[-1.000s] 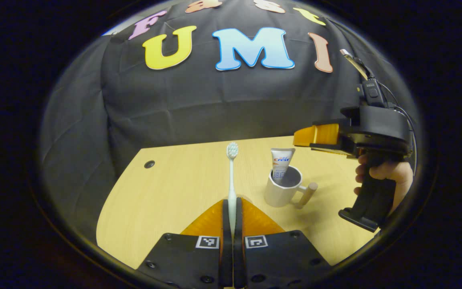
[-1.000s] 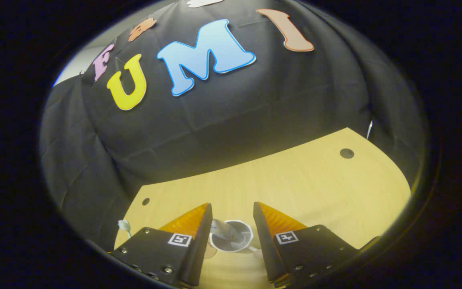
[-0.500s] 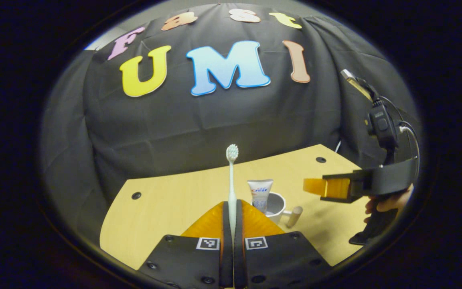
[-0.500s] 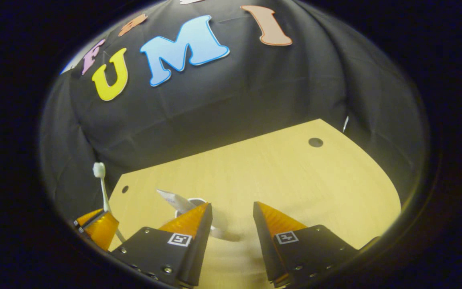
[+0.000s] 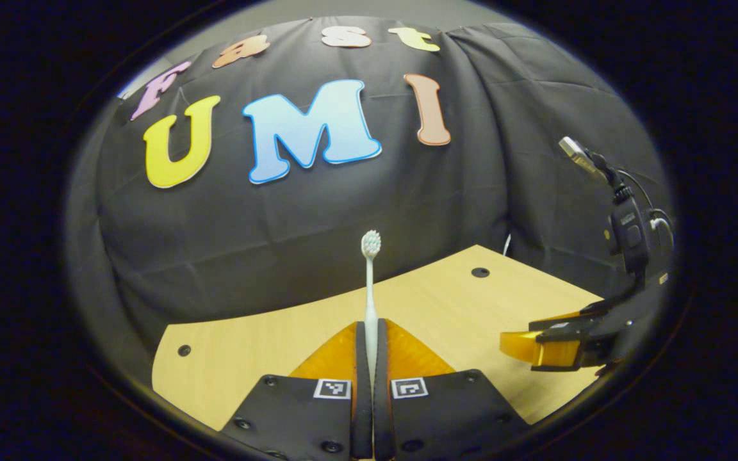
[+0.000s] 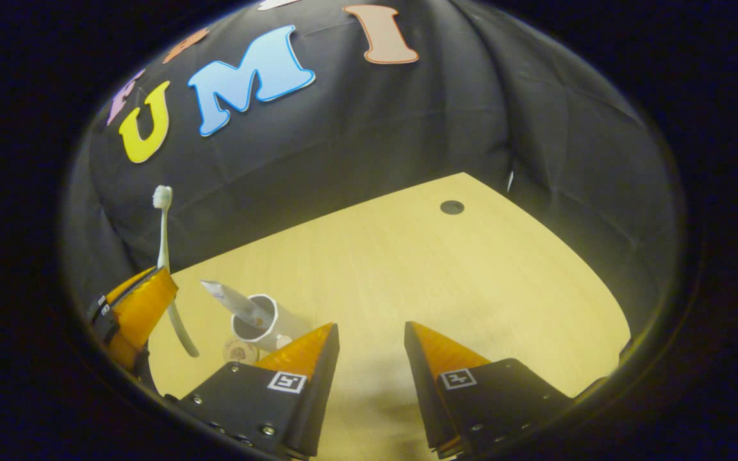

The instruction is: Put the toothbrush and toothpaste on the desktop into the cup, then pick up the cup and place it on the coaster on the desktop.

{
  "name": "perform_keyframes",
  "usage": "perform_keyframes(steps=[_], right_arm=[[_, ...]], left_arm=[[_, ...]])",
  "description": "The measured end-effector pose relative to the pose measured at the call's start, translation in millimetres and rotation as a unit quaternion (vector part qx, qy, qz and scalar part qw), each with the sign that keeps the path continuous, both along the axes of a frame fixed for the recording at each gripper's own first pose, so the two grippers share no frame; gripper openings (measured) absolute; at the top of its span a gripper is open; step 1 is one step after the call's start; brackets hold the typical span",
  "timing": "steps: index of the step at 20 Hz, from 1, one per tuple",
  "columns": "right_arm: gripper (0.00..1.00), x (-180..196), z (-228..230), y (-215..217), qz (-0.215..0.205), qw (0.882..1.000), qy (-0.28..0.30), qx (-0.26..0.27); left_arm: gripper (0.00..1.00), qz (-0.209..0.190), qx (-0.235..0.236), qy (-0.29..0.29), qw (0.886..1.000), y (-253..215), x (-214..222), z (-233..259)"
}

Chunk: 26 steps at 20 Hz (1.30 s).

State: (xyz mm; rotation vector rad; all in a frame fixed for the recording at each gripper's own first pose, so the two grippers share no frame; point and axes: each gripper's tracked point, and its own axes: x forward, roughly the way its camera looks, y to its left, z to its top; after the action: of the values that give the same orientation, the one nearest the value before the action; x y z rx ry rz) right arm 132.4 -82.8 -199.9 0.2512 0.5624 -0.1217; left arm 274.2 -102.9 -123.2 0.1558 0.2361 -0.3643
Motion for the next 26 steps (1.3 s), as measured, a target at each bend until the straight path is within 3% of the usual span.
perform_keyframes(steps=[1,11,14,26], right_arm=[[0.61,-4.5,-2.0,-5.1,-0.005,1.000,0.005,-0.002],[0.61,-48.9,-20.2,-42.5,-0.038,0.998,0.048,-0.017],[0.65,-57.3,-22.9,-50.3,-0.044,0.997,0.057,-0.020],[0.61,-61.8,-30.2,-52.0,-0.037,0.996,0.080,-0.025]], left_arm=[[0.09,-0.007,0.001,-0.004,1.000,-6.2,4.4,1.1],[0.08,-0.035,-0.002,-0.020,0.999,-44.6,49.0,-19.1],[0.11,-0.031,-0.001,-0.018,0.999,-44.8,56.7,-32.9],[0.12,-0.001,-0.010,-0.038,0.999,-37.4,55.3,-44.3]])
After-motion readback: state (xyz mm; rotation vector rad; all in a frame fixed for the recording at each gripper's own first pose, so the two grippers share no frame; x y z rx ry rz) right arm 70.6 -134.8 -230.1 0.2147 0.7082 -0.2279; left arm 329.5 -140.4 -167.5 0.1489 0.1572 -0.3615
